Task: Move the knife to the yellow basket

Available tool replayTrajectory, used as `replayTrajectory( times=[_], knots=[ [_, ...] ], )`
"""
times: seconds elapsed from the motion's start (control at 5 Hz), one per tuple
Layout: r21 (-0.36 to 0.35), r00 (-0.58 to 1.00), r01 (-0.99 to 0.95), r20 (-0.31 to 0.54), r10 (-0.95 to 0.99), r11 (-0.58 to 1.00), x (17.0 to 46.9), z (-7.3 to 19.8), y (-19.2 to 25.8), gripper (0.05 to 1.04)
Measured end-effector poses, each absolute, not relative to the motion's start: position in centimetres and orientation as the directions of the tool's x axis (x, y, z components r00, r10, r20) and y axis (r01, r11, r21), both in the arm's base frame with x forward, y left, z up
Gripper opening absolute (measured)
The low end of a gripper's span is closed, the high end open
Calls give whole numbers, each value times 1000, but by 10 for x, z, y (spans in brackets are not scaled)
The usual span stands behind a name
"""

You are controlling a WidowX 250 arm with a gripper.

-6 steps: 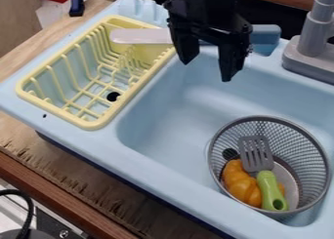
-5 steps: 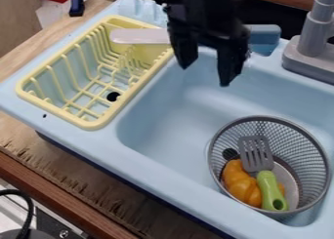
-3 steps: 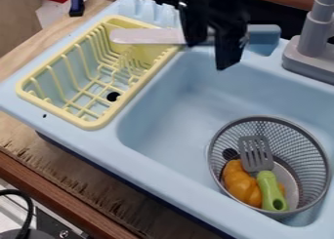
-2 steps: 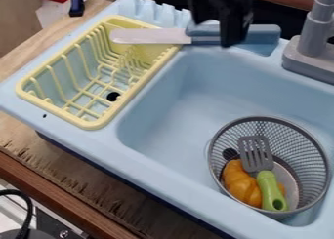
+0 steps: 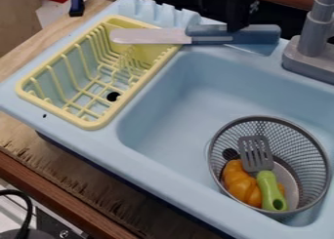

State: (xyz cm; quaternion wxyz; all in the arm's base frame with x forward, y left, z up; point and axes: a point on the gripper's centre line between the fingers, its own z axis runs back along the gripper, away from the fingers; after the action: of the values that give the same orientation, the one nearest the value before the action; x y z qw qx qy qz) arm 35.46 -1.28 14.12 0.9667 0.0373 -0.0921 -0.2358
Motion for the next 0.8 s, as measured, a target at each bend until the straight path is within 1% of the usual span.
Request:
replayTrajectory(
  times=[0.2,0.6,0.8],
  knots=[
    [109,871,466,121,-477,878,358,125,-10,997],
    [16,853,518,62,-518,855,358,112,-9,989],
    [21,844,531,81,-531,847,360,110,-9,925]
  ],
)
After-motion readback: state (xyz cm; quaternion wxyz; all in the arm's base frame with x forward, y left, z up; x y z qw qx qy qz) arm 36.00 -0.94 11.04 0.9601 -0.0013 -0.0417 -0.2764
